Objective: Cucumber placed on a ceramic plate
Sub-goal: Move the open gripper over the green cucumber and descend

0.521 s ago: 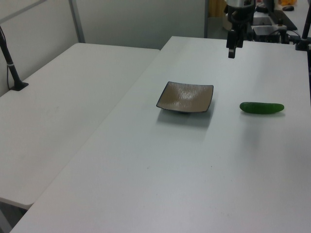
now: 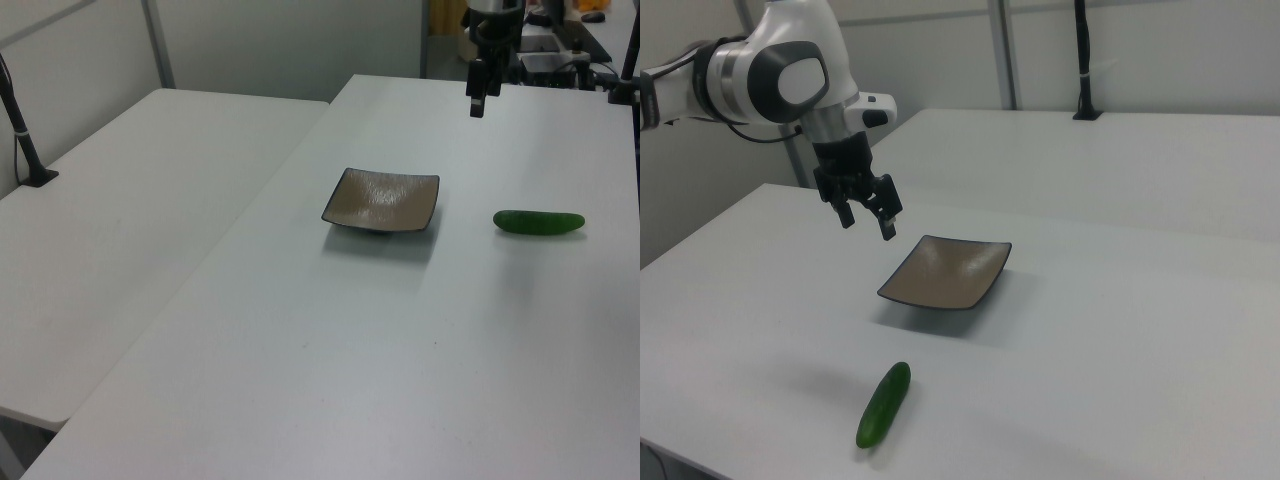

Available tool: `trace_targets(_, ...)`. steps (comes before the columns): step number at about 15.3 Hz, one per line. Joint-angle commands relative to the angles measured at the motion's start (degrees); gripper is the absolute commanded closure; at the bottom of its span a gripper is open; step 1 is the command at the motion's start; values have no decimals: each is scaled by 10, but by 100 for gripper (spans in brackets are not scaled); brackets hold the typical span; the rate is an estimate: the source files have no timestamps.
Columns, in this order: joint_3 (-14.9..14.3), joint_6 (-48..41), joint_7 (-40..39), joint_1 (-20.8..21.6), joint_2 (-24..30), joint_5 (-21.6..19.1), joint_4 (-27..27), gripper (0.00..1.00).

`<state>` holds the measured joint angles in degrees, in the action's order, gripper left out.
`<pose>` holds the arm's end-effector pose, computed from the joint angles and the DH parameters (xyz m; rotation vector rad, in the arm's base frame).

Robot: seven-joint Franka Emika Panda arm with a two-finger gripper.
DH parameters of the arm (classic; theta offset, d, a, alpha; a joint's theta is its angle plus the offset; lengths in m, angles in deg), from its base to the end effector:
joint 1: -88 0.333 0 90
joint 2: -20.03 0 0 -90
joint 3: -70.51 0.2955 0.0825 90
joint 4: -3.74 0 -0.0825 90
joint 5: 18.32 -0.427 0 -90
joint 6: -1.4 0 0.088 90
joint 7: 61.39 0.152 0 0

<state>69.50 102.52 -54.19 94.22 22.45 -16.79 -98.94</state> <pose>0.5930 0.0504 0.4862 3.1174 -0.0464 0.0276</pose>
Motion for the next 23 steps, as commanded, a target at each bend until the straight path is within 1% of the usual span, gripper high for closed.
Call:
trace_targets(1, 9, 10, -10, -9, 7, -8, -12, 0)
trace_targets(4, 11, 18, -11, -9, 19, -8, -41, 0)
trace_targets(6, 18, 17, -12, -9, 26, -2, -65, 0)
trace_targets(8, 19, 20, -17, -11, 44, 2, -112, 0)
trace_targets(10, 20, 21, -42, -10, 51, 28, -151, 0)
trace_targets(11, 20, 26, -48, -11, 51, 33, -164, 0)
trace_targets(15, 21, 71, -53, -7, 55, 32, -214, 0)
trace_targets(17, 21, 85, -54, -6, 56, 33, -231, 0)
trace_targets(20, 21, 108, -63, -8, 52, 33, -242, 0)
trace_targets(23, 21, 109, -65, -8, 44, 33, -252, 0)
